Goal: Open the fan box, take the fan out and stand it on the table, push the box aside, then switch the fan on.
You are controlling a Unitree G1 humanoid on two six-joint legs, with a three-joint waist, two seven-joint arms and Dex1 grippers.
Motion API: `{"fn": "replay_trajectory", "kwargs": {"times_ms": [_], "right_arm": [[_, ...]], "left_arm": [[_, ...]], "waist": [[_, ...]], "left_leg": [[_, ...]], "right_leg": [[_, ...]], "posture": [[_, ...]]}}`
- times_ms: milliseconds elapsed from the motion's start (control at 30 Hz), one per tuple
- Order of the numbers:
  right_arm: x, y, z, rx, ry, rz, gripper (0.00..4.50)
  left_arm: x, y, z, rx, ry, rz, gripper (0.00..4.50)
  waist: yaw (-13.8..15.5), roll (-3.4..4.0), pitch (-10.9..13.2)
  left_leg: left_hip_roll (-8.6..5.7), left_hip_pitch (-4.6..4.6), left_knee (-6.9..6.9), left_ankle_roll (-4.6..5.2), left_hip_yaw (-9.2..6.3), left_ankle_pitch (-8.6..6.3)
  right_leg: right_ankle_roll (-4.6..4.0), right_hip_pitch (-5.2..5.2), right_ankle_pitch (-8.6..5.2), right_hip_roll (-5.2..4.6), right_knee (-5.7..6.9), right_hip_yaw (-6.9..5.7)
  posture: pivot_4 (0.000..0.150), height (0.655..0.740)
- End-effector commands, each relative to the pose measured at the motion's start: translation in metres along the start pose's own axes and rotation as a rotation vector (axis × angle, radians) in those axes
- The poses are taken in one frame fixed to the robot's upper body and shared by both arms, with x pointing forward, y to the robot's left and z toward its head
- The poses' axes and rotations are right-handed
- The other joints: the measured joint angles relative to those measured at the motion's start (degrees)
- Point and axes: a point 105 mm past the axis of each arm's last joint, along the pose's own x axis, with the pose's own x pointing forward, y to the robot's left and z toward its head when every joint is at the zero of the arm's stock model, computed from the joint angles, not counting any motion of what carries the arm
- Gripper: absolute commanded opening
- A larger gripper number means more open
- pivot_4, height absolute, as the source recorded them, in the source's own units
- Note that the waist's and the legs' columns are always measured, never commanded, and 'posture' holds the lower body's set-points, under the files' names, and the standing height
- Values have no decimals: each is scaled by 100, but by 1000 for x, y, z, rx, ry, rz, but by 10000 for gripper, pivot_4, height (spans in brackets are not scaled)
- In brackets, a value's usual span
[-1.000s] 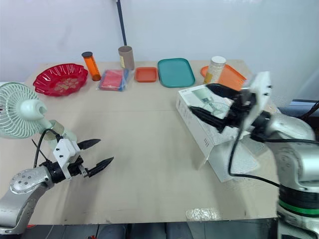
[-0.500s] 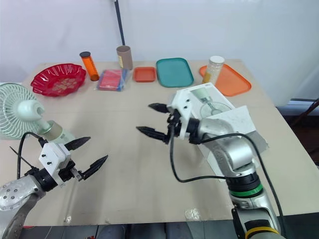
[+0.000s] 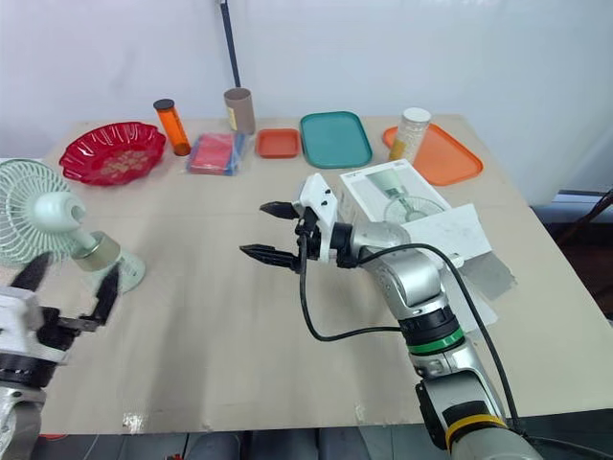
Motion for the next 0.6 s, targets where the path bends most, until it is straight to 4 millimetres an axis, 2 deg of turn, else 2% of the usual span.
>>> {"fn": "replay_trajectory", "kwargs": {"times_ms": [33,167,367,600], "right_arm": [[5,3,9,-49,-19,36,44620],[6,5,5,-50,-13,46,44620],[4,8,4,-48,-13,48,44620],[2,10,0,-44,-5,30,44620]], "left_arm": [[-6,14,5,13,-23,74,45000],[-10,29,1,7,-12,175,45000],[-4,43,-2,-6,-16,231,45000],[18,45,1,-24,-34,215,45000]], "waist": [[-2,0,0],[-2,-1,0],[-2,-1,-1],[-2,-4,-2]], "left_leg": [[0,0,0,0,0,0],[-1,1,1,0,0,0],[-1,0,1,0,0,0],[-1,1,1,-2,0,1]], "right_leg": [[0,0,0,0,0,1],[0,2,0,0,0,0],[0,1,0,1,0,0],[0,1,1,1,1,1]], "posture": [[1500,7400],[1500,7400],[1500,7400],[1500,7400]]}}
